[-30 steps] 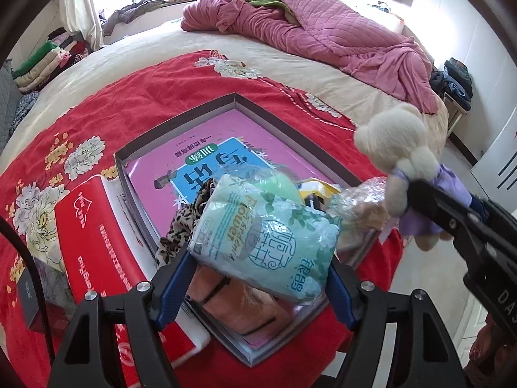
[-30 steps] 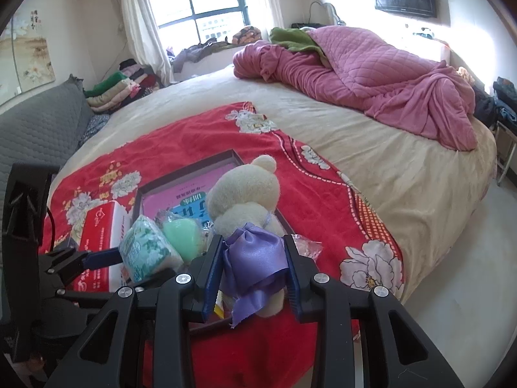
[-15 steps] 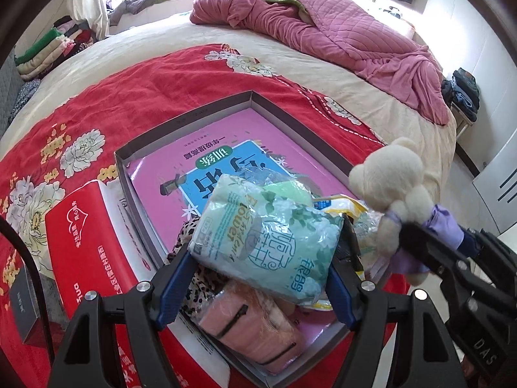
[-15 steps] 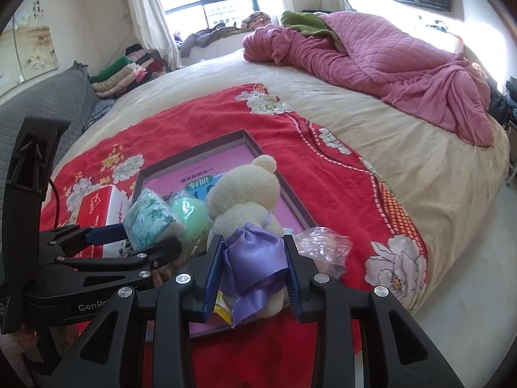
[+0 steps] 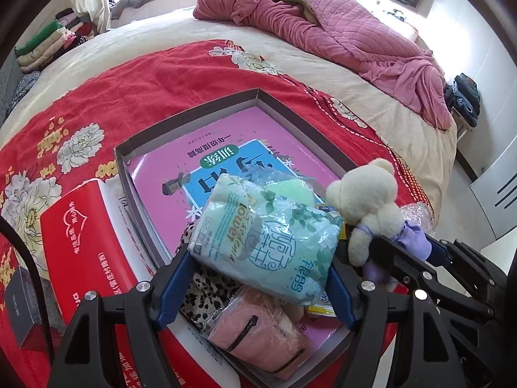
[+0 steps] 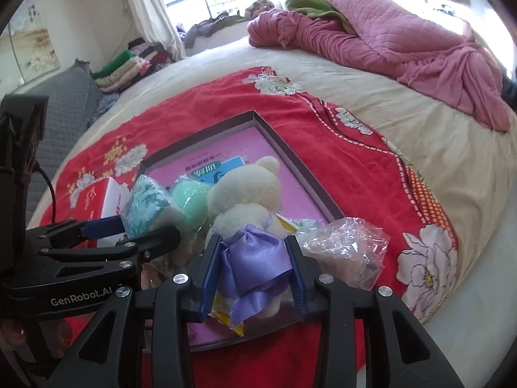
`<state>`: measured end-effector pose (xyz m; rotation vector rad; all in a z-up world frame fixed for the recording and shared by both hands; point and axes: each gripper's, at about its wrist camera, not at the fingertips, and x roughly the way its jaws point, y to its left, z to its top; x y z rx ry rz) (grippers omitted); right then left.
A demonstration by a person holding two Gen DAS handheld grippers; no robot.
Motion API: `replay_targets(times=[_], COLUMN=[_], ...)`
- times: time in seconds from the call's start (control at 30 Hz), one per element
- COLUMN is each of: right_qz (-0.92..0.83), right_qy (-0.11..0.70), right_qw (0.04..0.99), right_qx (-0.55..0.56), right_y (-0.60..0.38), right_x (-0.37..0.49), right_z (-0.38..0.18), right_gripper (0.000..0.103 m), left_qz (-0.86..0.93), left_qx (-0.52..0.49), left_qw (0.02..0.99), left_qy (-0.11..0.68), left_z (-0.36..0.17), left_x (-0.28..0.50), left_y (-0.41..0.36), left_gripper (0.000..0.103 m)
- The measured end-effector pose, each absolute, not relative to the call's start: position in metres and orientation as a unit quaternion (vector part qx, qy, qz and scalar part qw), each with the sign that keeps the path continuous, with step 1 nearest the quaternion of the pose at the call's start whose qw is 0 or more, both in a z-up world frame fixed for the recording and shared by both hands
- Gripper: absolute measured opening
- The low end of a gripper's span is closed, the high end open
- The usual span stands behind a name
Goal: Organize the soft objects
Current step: 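Lower the mint pack and teddy bear into the tray and open both grippers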
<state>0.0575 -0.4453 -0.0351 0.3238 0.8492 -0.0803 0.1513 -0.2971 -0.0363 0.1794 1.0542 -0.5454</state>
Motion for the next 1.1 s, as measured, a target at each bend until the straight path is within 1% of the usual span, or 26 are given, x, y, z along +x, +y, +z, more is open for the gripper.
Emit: replay_targets(times=[0.1, 0.2, 0.23, 0.53, 0.7, 1.03, 1.1], right_qz=[-0.036, -0.033, -0.031, -0.049, -0.065, -0.072, -0.073], right_qy=[0.405, 0.397, 0.394, 0.374, 0.360, 0.338, 0.336], right_qw=[0.898, 0.901, 0.902, 0.909, 0.914, 0.922, 0.922], right_qx=[0.166, 0.173, 0.175, 0.177, 0.175, 0.174, 0.176], right_y=[-0.448, -0.448, -0.448, -0.453, -0.459, -0.460, -0.461], right_x=[0.056, 0.054, 0.053, 0.040, 0.027, 0.013, 0.012], right_z=[-0.034, -0.029, -0.027, -0.008, 0.006, 0.027, 0.028], right_gripper=[0.047, 0.058, 0.059, 0.060, 0.060, 0.060, 0.060], left_qz=[-0.259, -0.260, -0.261, -0.265, -0.270, -0.273, -0.276], left_qx=[0.082, 0.081, 0.080, 0.102, 0.097, 0.090, 0.097], left_qw=[0.824, 0.821, 0.820, 0.821, 0.818, 0.822, 0.823], left_qy=[0.498, 0.503, 0.504, 0.495, 0.498, 0.491, 0.487], left_z=[-0.036, -0.036, -0.036, -0.030, -0.028, -0.029, -0.029], left_x=[0.151, 0.151, 0.151, 0.140, 0.136, 0.134, 0.134], left_y=[-0.295, -0.293, -0.293, -0.294, -0.291, -0.288, -0.291], left_gripper=[0.075, 0.075, 0.075, 0.076, 0.077, 0.081, 0.083])
